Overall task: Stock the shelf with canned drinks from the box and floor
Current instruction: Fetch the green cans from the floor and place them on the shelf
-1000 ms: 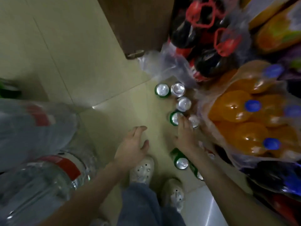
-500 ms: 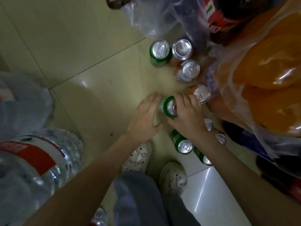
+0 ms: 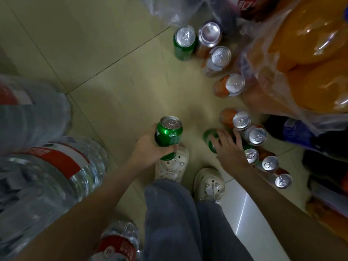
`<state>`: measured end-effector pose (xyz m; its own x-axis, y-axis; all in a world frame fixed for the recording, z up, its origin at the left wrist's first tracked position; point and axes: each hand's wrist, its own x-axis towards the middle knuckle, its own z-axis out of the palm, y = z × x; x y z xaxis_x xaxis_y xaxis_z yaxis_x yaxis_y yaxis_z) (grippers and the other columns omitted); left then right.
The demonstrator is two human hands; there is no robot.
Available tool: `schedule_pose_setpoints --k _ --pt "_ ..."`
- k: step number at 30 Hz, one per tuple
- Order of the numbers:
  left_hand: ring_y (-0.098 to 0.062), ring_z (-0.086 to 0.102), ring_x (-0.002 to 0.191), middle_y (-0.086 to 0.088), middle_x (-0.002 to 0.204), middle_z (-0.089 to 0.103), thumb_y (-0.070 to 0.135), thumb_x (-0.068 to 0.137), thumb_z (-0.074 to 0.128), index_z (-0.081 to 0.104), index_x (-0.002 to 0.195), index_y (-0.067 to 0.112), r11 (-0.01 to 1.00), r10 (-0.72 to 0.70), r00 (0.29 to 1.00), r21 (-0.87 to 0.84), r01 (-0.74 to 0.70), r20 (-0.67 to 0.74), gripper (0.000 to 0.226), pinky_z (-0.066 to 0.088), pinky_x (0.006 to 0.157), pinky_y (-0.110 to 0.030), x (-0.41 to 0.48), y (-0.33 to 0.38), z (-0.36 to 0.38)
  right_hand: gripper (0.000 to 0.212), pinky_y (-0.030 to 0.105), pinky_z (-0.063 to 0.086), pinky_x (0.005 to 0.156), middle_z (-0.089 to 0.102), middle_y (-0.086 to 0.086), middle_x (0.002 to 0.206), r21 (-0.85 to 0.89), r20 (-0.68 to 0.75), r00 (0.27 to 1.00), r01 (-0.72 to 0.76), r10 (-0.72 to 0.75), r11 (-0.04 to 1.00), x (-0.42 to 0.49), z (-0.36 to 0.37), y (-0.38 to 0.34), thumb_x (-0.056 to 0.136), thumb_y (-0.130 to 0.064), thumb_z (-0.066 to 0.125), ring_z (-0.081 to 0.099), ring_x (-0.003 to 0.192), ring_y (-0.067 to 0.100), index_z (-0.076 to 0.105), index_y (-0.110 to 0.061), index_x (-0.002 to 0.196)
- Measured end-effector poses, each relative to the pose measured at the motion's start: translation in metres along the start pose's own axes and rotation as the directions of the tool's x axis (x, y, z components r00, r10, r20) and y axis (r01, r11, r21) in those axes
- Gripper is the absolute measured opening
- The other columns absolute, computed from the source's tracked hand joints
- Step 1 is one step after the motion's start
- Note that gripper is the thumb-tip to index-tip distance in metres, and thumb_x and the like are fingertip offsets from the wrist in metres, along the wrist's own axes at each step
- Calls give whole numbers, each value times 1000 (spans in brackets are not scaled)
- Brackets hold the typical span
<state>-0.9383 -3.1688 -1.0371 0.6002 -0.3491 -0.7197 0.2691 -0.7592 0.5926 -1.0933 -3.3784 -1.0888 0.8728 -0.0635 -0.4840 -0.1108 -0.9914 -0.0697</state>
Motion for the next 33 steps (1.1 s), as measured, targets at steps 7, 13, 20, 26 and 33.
schedule_pose_setpoints --k 7,13,20,26,33 --pt "-9 67 89 6 95 71 24 58 87 63 100 23 929 -147 979 -321 185 139 48 53 79 -27 -47 13 -36 72 42 42 87 52 23 108 465 -20 990 -117 143 878 -6 -52 -23 53 -5 82 50 100 42 50 -1 119" --pt "-18 67 100 2 99 73 37 46 83 62 109 18 845 -88 913 -456 280 398 69 52 82 -27 -136 135 -121 76 20 33 97 44 0 116 871 2 931 -181 365 457 -81 -256 -42 57 -10 87 43 112 12 48 -12 122" --pt "-16 71 88 -4 96 74 35 27 96 58 108 8 744 182 815 -619 251 550 94 56 71 -27 -263 343 -237 70 42 48 93 50 -6 116 939 -147 899 -6 413 345 -176 -540 -37 55 -23 81 53 110 16 45 -39 113" --pt "-16 71 85 -3 94 74 37 29 95 75 96 15 824 396 708 -567 8 585 73 57 68 -28 -366 513 -306 72 20 48 90 50 -17 121 932 -335 794 203 506 299 -268 -729 -23 64 -13 85 53 112 -2 47 -38 120" --pt "-18 71 84 -6 93 74 36 32 96 74 96 13 829 557 517 -470 -303 650 72 58 71 -31 -454 669 -305 66 40 50 94 51 -7 125 834 -550 504 368 666 410 -373 -860 9 59 -34 79 54 114 7 43 -41 114"
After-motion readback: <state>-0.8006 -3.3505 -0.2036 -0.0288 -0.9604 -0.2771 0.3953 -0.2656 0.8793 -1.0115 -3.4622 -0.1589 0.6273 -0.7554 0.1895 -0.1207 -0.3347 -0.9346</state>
